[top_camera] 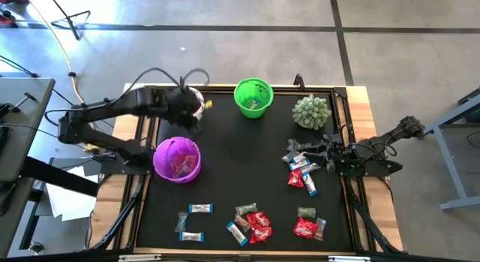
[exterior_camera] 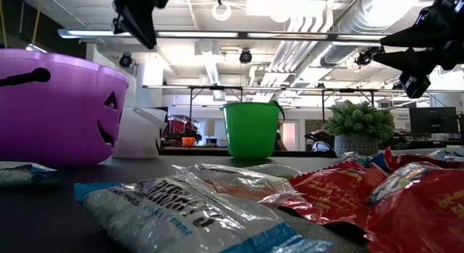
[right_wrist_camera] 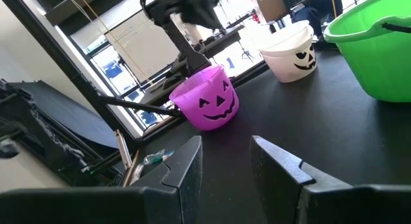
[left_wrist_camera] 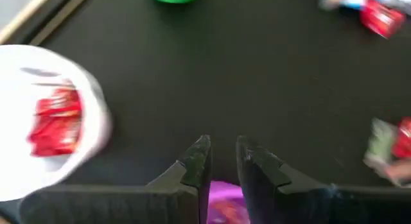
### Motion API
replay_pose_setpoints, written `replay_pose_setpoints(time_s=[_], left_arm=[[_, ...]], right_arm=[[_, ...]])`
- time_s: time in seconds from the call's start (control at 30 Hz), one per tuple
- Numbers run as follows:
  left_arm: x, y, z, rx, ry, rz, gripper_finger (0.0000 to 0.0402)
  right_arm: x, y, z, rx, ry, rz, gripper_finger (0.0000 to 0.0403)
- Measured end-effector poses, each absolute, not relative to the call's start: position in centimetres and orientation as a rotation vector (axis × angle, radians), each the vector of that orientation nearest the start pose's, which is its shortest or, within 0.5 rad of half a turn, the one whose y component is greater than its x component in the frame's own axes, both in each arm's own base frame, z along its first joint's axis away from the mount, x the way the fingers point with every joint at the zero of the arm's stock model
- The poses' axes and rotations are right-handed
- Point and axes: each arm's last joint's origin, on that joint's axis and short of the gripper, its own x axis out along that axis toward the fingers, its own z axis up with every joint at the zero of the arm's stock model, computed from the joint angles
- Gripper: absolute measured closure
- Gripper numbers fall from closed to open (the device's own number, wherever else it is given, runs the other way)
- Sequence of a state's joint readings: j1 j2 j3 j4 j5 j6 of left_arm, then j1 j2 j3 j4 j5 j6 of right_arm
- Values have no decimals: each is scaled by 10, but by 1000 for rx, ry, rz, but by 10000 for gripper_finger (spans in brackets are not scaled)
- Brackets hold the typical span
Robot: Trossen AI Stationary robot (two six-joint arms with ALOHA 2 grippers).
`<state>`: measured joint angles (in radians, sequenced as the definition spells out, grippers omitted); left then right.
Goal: Sort candy
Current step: Put the white chocolate into the green bucket
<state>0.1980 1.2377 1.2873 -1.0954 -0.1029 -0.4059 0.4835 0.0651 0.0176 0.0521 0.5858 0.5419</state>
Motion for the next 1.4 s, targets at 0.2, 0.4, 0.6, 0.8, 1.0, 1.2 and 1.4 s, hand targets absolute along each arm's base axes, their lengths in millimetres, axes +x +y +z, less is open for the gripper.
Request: replay_pose_setpoints(time_s=[0.2,0.4,0.6,0.8,1.0,1.2,1.4], left_arm=[[233,-4,340,-332,952,387,343],[232,-42,338,-350,947,331,344],[239,-83,325,-407,982,274,344],[254,-135,297,-491,1052,222,344],[261,-174,257,-513,1192,271,344],[265,-198,222,-549,1323,305,337],[272,-207,202,-544,1361,304,302]], right_arm=[[92,30,169,543,-31,-99,276],[92,30,169,543,-32,-99,276],[92,30,169,543,-32,-100,276],[93,31,169,540,-26,-101,276],[93,31,169,540,-26,-104,276],[93,31,169,540,-27,-104,276],[93,31,169,540,-26,-104,276]])
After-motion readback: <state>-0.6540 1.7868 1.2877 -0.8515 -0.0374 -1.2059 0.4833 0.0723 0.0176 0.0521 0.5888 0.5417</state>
